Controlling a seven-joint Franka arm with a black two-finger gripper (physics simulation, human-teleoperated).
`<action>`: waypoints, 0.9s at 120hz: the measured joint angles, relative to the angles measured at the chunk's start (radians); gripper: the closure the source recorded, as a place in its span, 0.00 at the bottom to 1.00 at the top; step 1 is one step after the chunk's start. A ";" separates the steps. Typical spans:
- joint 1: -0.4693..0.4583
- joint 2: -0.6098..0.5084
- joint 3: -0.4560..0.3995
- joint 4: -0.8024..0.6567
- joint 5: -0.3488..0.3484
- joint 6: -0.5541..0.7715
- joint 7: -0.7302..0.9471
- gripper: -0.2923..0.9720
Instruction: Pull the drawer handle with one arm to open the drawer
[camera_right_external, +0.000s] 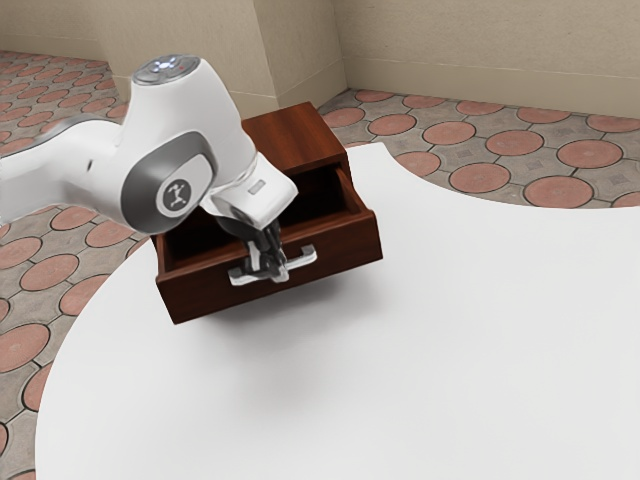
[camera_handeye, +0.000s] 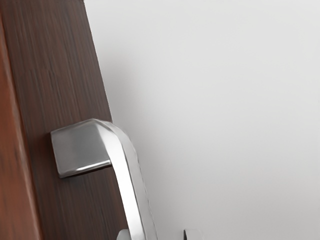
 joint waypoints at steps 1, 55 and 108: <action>-0.001 0.000 0.000 0.000 0.000 0.000 0.000 0.74; -0.004 -0.005 0.000 0.295 -0.055 -0.341 -0.008 0.39; 0.001 0.046 0.003 0.505 -0.080 -0.726 -0.029 0.25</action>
